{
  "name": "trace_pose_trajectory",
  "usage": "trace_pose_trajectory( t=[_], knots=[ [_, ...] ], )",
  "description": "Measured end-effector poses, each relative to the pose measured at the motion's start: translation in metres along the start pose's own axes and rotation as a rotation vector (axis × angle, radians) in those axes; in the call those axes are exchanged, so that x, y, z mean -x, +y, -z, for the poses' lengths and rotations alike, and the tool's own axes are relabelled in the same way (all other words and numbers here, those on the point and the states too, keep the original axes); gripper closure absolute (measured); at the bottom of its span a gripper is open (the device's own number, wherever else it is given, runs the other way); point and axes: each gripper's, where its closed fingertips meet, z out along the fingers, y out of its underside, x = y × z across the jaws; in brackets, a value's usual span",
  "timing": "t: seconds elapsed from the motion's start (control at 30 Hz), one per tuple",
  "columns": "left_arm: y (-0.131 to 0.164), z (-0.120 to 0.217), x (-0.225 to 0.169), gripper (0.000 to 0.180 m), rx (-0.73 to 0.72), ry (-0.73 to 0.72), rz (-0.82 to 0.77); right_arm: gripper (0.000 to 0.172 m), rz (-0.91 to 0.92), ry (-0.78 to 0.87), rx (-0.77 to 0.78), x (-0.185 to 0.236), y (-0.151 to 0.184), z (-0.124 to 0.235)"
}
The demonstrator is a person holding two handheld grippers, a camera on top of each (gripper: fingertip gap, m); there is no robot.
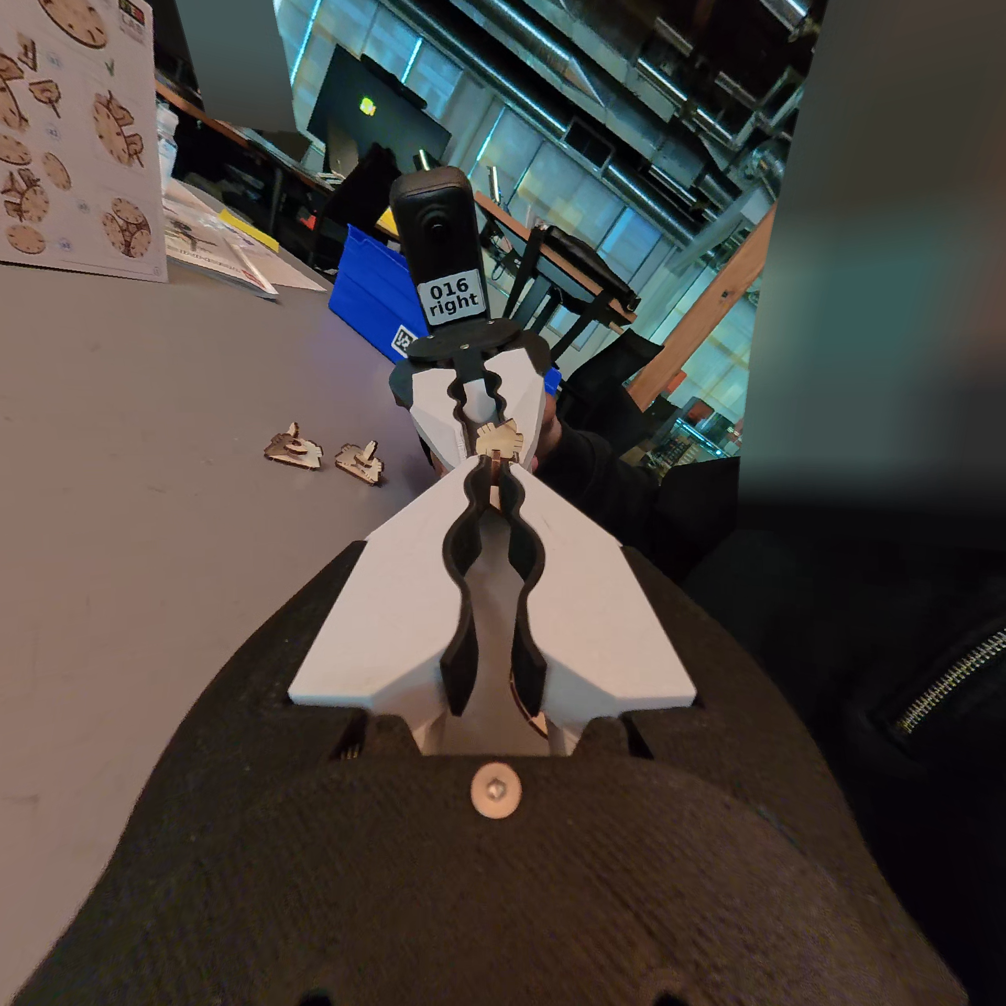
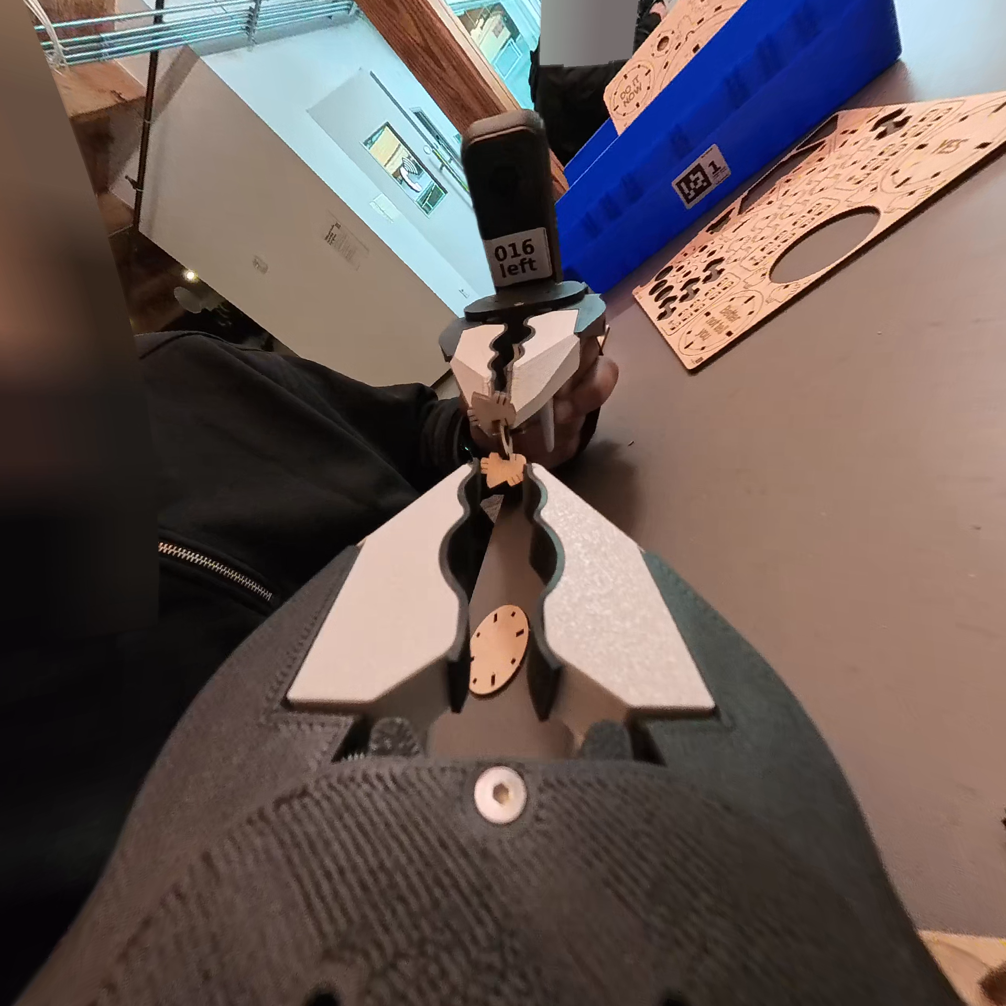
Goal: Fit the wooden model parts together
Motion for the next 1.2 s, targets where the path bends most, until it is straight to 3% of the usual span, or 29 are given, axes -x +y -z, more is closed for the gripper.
trace_pose_trajectory(
  t=[1.07,1.2],
  knots=[
    [-0.017,0.008,-0.002,0.180,-0.114,0.007,-0.014,0.158,0.113,0.012,-0.147,0.004,-0.018,-0.005],
    [-0.018,0.009,-0.003,0.180,-0.118,0.011,-0.022,0.149,0.124,0.031,-0.160,0.001,-0.020,-0.003]
  ],
)
